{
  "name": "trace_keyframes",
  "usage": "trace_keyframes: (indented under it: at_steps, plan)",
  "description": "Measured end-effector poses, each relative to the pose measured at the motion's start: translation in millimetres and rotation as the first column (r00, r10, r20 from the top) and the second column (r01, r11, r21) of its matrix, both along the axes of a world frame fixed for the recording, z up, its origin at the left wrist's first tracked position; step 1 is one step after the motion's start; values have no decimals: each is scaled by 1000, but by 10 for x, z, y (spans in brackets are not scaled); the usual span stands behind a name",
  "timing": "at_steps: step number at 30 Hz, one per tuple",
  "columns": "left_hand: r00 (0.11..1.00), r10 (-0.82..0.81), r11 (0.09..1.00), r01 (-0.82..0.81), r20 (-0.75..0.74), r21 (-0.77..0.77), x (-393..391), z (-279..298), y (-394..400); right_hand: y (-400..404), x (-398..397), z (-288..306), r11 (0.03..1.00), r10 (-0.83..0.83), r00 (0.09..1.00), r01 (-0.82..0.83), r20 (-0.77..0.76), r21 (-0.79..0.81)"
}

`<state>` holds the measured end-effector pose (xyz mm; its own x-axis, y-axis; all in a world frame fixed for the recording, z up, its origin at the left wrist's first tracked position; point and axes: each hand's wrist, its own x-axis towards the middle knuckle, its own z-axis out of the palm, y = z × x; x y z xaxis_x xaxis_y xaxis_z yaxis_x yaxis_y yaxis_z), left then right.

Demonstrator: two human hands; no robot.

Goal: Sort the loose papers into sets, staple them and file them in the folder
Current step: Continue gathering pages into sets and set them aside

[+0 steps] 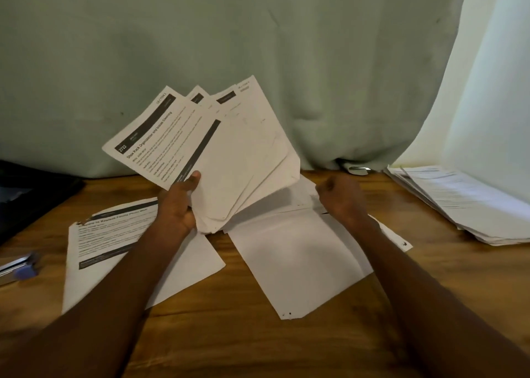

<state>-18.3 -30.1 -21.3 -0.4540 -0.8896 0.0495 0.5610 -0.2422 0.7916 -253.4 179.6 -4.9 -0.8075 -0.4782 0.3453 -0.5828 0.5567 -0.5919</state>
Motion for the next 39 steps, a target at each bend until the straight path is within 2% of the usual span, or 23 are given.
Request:
trace_keyframes:
  at_steps: [3,5,7,13,17,21,26,29,31,35,37,39]
  plan:
    - [1000,-10,1000,10,-10,6,28,-57,-56,-196,94,22,972,127,992,-129,21,198]
    - [1000,-21,1000,21,-21,19,37,-65,-94,-324,177,-23,921,138,990,-127,-5,368]
    - [999,-30,1000,30,-17,-8,26,-73,-142,-409,245,-113,888,99,995,-90,3,451]
    - [1000,-13,988,12,-4,-157,-33,-108,-170,-406,225,-180,866,96,995,-76,-15,495]
    - [1000,0,980,0,0,-201,-12,-124,-204,-338,206,-194,892,105,992,-60,-75,447]
    - [999,0,977,-6,-32,-213,9,-132,-247,-384,184,-183,876,69,975,42,-210,480]
    - [1000,1,988,-3,-19,-153,3,-132,-259,-486,223,-228,822,115,980,-2,-161,570]
    - [1000,0,988,-3,-24,-157,1,-105,-233,-474,244,-171,854,96,985,-8,-142,520]
    - [1000,-4,984,0,-25,-176,2,-92,-214,-463,253,-155,903,57,994,-13,-88,429]
    - [1000,6,980,-12,-30,-198,31,-82,-196,-445,175,-144,997,13,989,-24,148,75]
    - [1000,-1,984,-4,-27,-179,36,-97,-205,-432,101,-120,994,50,962,-23,268,-105]
    - [1000,-9,989,6,-21,-150,35,-105,-209,-415,78,-112,983,80,950,-25,302,-183]
